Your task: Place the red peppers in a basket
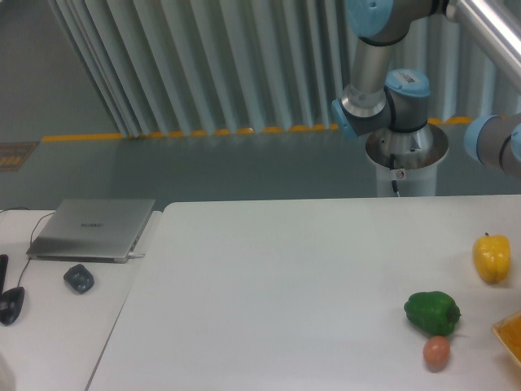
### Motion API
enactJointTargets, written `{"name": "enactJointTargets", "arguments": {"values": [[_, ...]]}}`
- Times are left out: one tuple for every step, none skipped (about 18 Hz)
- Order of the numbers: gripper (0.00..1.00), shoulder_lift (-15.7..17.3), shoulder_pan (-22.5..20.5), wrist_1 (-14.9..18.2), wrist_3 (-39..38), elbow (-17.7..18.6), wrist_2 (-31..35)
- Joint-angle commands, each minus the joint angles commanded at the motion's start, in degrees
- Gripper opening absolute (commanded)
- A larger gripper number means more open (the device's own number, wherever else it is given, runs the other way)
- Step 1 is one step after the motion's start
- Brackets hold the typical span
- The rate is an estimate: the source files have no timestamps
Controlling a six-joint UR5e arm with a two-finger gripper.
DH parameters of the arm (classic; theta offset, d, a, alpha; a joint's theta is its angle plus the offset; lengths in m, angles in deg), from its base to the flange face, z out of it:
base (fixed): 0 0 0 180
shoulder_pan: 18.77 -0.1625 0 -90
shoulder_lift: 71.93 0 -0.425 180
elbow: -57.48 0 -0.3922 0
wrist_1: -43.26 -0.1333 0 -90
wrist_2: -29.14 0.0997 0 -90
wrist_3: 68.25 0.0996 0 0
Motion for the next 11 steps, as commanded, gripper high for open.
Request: {"name": "enactJointTargets", "arguments": {"values": [[1.00, 0.09, 0.00, 0.00, 0.00, 0.26, 0.00], [1.00, 0.18, 0.00, -0.09, 0.09, 0.44, -0.09], [1.00, 0.26, 0.00, 0.00, 0.09, 0.44, -0.09], [1.00, 0.26, 0.00, 0.00, 0.09, 0.44, -0.09], [1.00, 0.35, 0.00, 0.00, -0.09, 0.53, -0.09], [1.00, 0.44, 0.00, 0.00, -0.09, 0.70, -0.09], [1.00, 0.44, 0.09, 0.00, -0.26, 1.05, -0.17], [1.00, 0.96, 0.09, 0.09, 0.26, 1.66, -0.17], [1.00, 1.23, 0.09, 0.18, 0.18, 1.93, -0.17], [1.00, 1.32, 0.26, 0.35, -0.17, 2.02, 0.09], [1.00, 1.41, 0.35, 0.44, -0.52, 2.63, 0.18]]}}
